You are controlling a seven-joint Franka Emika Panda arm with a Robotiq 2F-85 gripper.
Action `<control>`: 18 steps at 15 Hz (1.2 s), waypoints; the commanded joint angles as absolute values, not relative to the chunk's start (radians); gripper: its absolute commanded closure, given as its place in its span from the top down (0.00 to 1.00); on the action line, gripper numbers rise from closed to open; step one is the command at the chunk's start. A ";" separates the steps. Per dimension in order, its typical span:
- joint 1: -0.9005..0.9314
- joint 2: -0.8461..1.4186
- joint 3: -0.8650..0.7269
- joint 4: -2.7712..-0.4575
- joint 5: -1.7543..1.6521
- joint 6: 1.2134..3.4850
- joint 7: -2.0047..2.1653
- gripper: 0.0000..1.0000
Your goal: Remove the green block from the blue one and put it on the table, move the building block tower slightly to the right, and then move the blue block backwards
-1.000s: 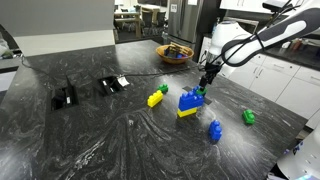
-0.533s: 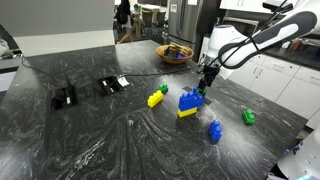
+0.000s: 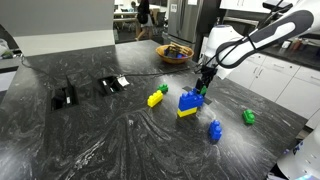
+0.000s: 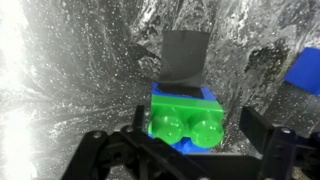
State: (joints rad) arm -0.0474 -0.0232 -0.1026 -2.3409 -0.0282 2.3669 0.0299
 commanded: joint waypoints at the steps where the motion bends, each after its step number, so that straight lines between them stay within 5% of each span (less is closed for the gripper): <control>1: -0.057 -0.004 -0.093 -2.324 0.005 2.385 0.007 0.68; 5: -0.064 -0.007 -0.096 -2.320 0.002 2.384 0.010 0.45; 18: -0.059 -0.046 -0.092 -2.324 0.025 2.376 -0.014 0.45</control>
State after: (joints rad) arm -0.0557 -0.0259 -0.1058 -2.3320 -0.0099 2.3672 0.0260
